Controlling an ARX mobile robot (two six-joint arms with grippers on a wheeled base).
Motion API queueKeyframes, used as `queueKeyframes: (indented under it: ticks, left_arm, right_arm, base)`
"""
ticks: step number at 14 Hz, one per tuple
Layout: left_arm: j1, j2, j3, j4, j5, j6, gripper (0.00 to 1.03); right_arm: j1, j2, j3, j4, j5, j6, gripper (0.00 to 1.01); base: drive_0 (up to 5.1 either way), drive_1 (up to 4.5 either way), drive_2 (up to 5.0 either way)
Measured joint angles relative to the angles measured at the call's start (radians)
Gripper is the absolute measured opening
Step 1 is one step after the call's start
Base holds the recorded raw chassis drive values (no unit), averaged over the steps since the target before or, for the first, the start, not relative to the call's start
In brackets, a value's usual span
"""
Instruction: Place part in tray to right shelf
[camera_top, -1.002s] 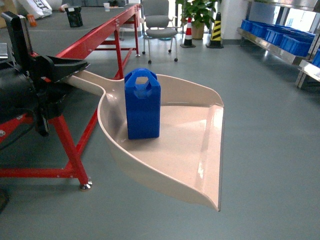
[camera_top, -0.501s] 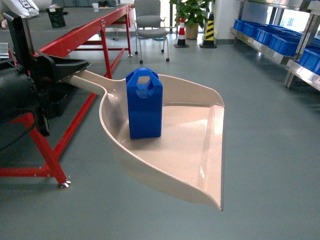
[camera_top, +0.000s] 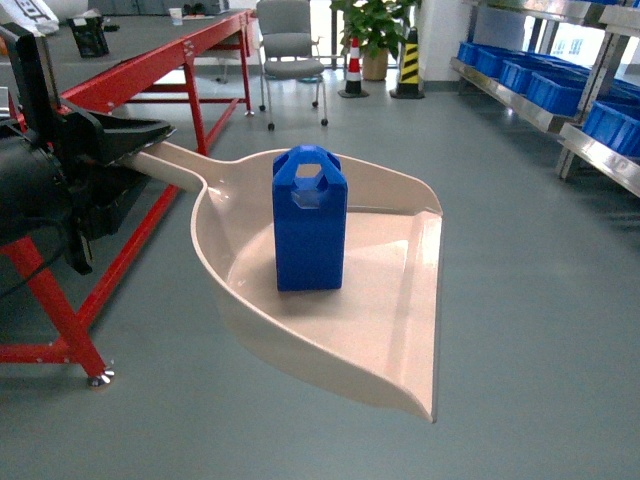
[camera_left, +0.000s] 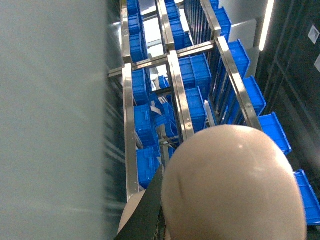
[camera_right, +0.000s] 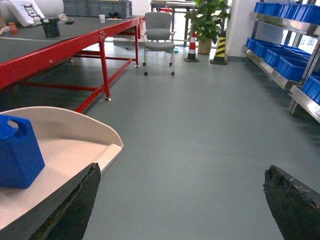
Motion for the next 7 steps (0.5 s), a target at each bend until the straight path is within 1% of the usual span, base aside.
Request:
queueKeyframes:
  ticks: [7]
  left_arm:
    - [0.000,0.000,0.000,0.001,0.000,0.000,0.16]
  right_arm:
    - [0.000,0.004,0.000,-0.003,0.000,0.000,0.98]
  base:
    - [0.2,4.49,-4.2]
